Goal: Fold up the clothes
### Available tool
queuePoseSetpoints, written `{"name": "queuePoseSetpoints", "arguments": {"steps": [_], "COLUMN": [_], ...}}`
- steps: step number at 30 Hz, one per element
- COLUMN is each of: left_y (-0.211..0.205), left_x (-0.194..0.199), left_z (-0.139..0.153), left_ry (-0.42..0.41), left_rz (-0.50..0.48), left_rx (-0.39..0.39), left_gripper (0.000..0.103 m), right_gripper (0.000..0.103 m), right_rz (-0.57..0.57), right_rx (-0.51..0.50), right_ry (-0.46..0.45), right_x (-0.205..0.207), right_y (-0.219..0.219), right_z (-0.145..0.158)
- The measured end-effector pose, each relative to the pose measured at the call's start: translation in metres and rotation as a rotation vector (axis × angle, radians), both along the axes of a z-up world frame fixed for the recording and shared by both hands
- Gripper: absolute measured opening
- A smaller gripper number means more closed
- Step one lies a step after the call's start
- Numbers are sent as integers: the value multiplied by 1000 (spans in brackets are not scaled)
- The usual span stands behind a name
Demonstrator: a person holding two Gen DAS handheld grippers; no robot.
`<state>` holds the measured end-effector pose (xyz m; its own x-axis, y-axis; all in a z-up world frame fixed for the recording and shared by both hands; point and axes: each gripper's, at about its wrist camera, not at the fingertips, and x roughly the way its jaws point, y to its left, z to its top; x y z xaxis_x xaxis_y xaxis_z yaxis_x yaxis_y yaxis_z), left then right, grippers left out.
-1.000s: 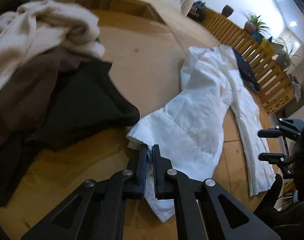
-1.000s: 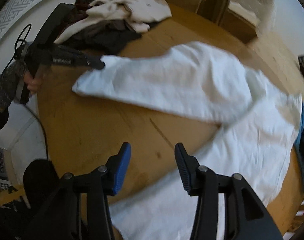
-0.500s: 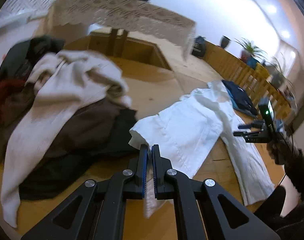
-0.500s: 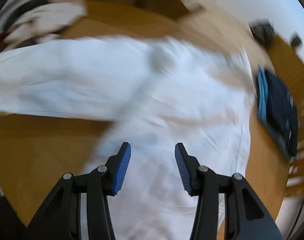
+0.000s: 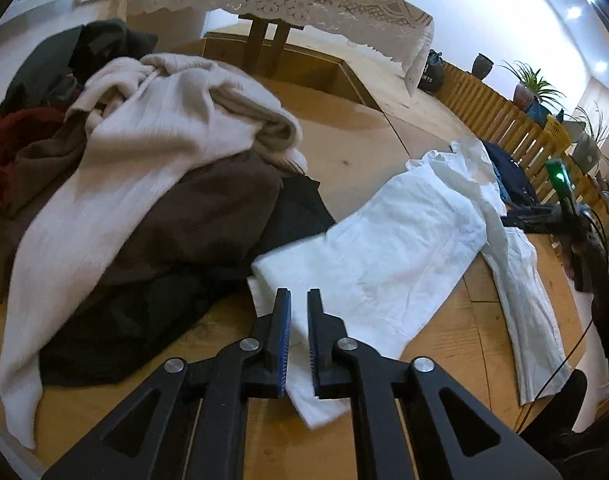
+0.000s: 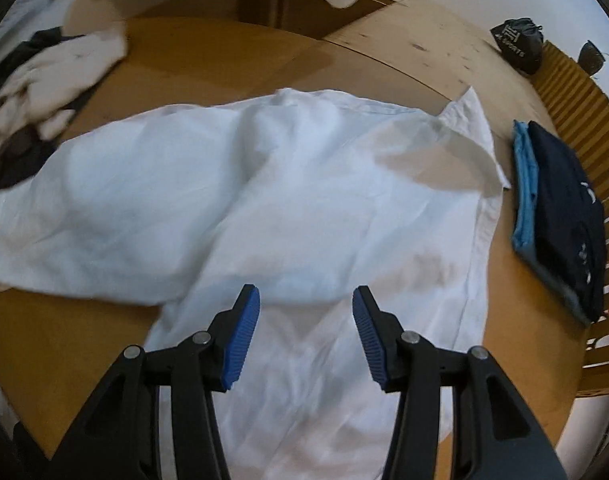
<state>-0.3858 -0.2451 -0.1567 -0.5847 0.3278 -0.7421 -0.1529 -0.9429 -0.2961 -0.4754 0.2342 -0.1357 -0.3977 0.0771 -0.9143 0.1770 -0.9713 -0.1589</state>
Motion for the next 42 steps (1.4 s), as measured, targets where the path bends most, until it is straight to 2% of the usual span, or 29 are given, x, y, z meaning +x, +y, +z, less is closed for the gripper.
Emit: {"name": "queuePoseSetpoints", "arguments": {"steps": [2, 4, 5, 6, 8, 9, 10, 16, 19, 21, 22, 24, 27, 34, 42], "left_y": [0, 3, 7, 14, 36, 50, 70, 162, 182, 184, 183, 180, 172, 142, 96], "left_x": [2, 3, 2, 2, 2, 2, 2, 6, 1, -10, -14, -22, -31, -46, -71], "left_z": [4, 9, 10, 10, 11, 11, 9, -7, -21, -30, -33, -34, -33, -17, 4], "left_ry": [12, 11, -13, -33, -55, -57, -54, 14, 13, -18, -26, -30, -23, 9, 46], "left_rz": [-2, -13, -31, -57, -119, -155, -194, -400, -446, -442, -439, -429, -415, -324, -163], "left_rx": [0, -7, 17, 57, 136, 140, 101, -337, -520, -583, -593, -598, -554, -448, -417], "left_gripper": [6, 11, 23, 40, 47, 47, 47, 46, 47, 40, 37, 18, 4, 3, 3], "right_gripper": [48, 48, 48, 48, 48, 48, 48, 48, 48, 48, 48, 48, 48, 48, 52], "right_rz": [-14, -22, -25, -22, -12, -7, -2, 40, 46, 52, 57, 64, 68, 92, 93], "right_rx": [-30, -68, -81, -93, -117, -129, -142, -99, -118, -116, -114, -106, -99, -78, -63], "right_ry": [-9, -25, -37, -46, -61, -69, -76, -82, -98, -100, -102, -104, -113, -130, -148], "right_x": [1, 11, 19, 25, 37, 43, 49, 72, 77, 80, 81, 84, 87, 95, 101], "right_y": [3, 8, 10, 10, 9, 9, 8, 0, 0, -2, -3, -4, -5, -6, -9], "right_z": [-5, -9, -11, -13, -16, -17, -18, -21, -21, -21, -22, -23, -26, -29, -31]}}
